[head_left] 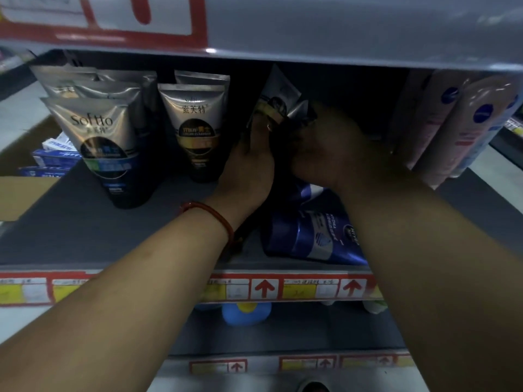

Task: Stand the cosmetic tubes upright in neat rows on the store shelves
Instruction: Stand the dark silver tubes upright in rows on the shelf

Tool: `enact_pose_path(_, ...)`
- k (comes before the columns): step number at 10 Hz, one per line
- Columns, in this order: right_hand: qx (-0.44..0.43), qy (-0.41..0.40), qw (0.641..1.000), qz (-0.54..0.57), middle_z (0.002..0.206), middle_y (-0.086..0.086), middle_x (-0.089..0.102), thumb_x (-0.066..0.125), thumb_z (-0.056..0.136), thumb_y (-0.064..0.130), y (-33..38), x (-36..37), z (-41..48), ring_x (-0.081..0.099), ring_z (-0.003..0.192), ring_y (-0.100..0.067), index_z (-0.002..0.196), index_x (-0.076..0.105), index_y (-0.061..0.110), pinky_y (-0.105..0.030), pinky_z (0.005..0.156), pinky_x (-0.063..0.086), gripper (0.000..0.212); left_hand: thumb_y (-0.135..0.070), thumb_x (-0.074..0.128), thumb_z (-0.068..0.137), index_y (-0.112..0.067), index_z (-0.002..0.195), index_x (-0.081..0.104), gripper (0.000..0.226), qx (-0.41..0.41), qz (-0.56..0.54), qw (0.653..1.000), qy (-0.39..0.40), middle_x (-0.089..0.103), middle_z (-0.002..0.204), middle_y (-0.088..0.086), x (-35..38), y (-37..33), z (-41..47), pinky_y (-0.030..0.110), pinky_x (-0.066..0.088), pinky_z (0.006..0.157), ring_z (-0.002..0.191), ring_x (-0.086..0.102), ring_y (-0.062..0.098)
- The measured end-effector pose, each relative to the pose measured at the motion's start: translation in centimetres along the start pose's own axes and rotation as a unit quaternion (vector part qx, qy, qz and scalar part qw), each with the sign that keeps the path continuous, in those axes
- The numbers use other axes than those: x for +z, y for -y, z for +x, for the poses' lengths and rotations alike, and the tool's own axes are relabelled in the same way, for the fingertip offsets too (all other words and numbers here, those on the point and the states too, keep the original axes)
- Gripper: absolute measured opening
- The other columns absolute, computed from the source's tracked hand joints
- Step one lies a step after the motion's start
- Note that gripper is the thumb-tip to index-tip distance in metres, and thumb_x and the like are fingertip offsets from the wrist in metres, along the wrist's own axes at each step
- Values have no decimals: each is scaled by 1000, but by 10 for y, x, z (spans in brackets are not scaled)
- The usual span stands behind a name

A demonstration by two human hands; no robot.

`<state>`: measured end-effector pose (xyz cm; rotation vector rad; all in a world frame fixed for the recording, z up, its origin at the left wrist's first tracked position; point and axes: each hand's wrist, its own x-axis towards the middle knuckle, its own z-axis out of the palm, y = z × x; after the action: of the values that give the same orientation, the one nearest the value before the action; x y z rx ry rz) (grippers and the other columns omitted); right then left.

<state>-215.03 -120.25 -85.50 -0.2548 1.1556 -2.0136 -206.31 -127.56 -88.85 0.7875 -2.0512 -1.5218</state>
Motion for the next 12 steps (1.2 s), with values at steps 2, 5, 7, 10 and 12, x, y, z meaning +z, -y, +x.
enact_pose_path(2, -8, -37, 999, -30, 49, -1, 58, 35, 101, 18, -2, -11, 8, 55, 43, -13, 75, 49, 11, -17, 48, 46, 31, -54, 29, 105, -23, 151, 43, 56, -12, -121, 991, -63, 44, 155, 3, -2, 1, 6, 30, 23, 121, 143, 39, 19)
enact_pose_path(5, 6, -62, 997, -46, 72, -14, 45, 47, 87, 13, 0, -10, 0, 45, 69, -27, 70, 56, 10, -30, 75, 41, 20, -42, 24, 109, -26, 154, 38, 50, -9, -7, 999, -32, 40, 157, 13, -3, 2, 4, 26, 22, 113, 146, 36, 27)
enact_pose_path(7, 31, -64, 997, -35, 104, -19, 43, 54, 84, 17, 3, -13, -3, 43, 94, -30, 110, 51, 13, -34, 91, 42, 26, -45, 36, 106, -22, 140, 57, 46, -10, -27, 999, -34, 55, 145, 9, -3, 5, 4, 23, 29, 107, 131, 51, 23)
enact_pose_path(10, 42, -76, 992, -94, 114, -15, 63, 50, 102, 31, 6, -16, -23, 64, 96, -23, 111, 60, 3, -27, 67, 57, 31, -17, 64, 94, -15, 89, 73, 11, 72, 127, 984, -103, 68, 85, 1, -4, -2, -9, 22, 43, 62, 83, 64, 16)
enact_pose_path(12, 4, -93, 978, -185, 94, -4, 67, 55, 99, 16, 15, -15, -46, 65, 78, -11, 104, 63, 12, -18, 59, 57, 11, -26, 79, 83, -11, 98, 77, 21, 100, 77, 986, -111, 76, 104, 11, -2, -19, -28, 38, 56, 86, 101, 70, 26)
